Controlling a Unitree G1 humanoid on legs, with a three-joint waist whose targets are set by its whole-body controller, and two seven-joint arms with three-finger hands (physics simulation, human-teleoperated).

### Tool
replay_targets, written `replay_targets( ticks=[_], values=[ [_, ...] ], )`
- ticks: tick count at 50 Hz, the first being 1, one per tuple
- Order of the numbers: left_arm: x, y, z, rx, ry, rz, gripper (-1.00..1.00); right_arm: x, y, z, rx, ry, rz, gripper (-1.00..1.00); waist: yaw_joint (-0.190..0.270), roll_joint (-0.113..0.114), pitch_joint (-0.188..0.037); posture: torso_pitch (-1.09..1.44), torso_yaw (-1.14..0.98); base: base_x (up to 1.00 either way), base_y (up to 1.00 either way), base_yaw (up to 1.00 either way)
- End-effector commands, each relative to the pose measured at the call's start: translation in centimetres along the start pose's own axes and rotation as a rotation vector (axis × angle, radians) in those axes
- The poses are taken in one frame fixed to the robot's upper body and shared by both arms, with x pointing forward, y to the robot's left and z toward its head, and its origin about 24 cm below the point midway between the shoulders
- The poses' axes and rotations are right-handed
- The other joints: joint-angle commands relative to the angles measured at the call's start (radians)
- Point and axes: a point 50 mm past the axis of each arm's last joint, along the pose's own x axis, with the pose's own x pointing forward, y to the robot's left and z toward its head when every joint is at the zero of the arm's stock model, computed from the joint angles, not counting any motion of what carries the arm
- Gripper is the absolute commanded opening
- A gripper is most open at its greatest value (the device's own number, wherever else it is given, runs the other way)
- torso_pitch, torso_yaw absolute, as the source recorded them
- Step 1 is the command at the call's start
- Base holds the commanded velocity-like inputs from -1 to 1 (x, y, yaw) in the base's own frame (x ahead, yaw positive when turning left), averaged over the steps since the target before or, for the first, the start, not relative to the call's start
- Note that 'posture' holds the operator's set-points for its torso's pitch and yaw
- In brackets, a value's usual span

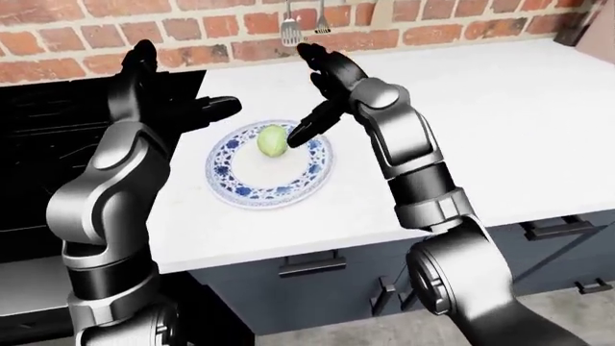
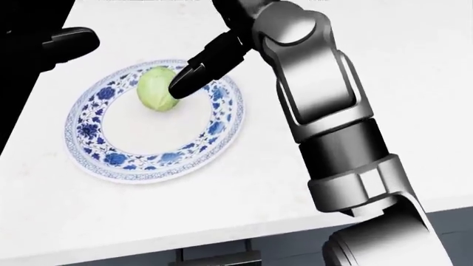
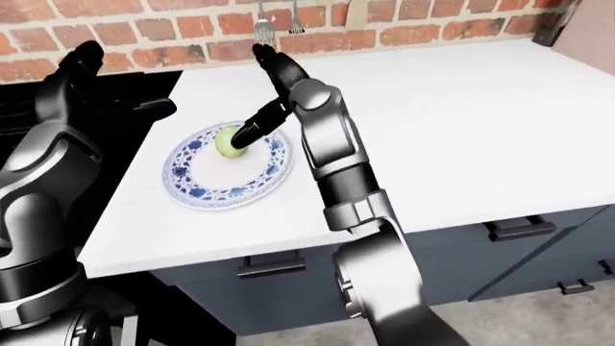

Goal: Pick the brussel sprout from the plate and place it in the pan.

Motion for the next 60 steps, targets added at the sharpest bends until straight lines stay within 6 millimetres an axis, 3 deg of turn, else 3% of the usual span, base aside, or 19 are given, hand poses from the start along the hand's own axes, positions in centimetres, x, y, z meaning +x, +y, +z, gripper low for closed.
replay_targets(
  ticks=[1,14,15,22,29,42,48,60],
  values=[
    [-0.2,-0.1,1.9,-0.012,-0.091,-0.007,1.00,-0.3,-0.1,2.6,-0.031,-0.102,0.000,1.00,0.000,0.005,-0.031,0.00,0.00,0.00,0.00,0.00],
    [-0.2,-0.2,1.7,-0.009,-0.087,-0.009,1.00,1.4,2.1,1.7,-0.035,-0.089,0.079,1.00,-0.006,0.013,-0.035,0.00,0.00,0.00,0.00,0.00],
    [-0.2,-0.2,1.7,-0.010,-0.087,-0.009,1.00,1.4,2.2,1.7,-0.039,-0.089,0.083,0.89,-0.006,0.013,-0.035,0.00,0.00,0.00,0.00,0.00],
    [-0.2,-0.3,1.8,-0.009,-0.088,-0.010,1.00,1.6,2.3,1.5,-0.042,-0.083,0.087,0.84,-0.007,0.014,-0.034,0.00,0.00,0.00,0.00,0.00],
    [-0.2,-0.2,1.7,-0.008,-0.085,-0.009,1.00,1.8,2.8,1.0,-0.042,-0.077,0.093,0.92,-0.009,0.015,-0.034,0.00,0.00,0.00,0.00,0.00],
    [-0.1,-0.2,1.5,-0.007,-0.081,-0.007,1.00,2.2,3.9,0.0,-0.041,-0.063,0.125,0.81,-0.009,0.017,-0.032,0.00,0.00,0.00,0.00,0.00],
    [-0.1,-0.2,1.6,-0.007,-0.082,-0.006,1.00,2.3,4.3,-0.4,-0.038,-0.056,0.133,0.66,-0.009,0.018,-0.033,0.00,0.00,0.00,0.00,0.00],
    [-0.1,-0.2,1.6,-0.007,-0.082,-0.008,1.00,2.8,4.4,-1.3,-0.042,-0.045,0.122,0.62,-0.008,0.019,-0.034,0.00,0.00,0.00,0.00,0.00]
  ],
)
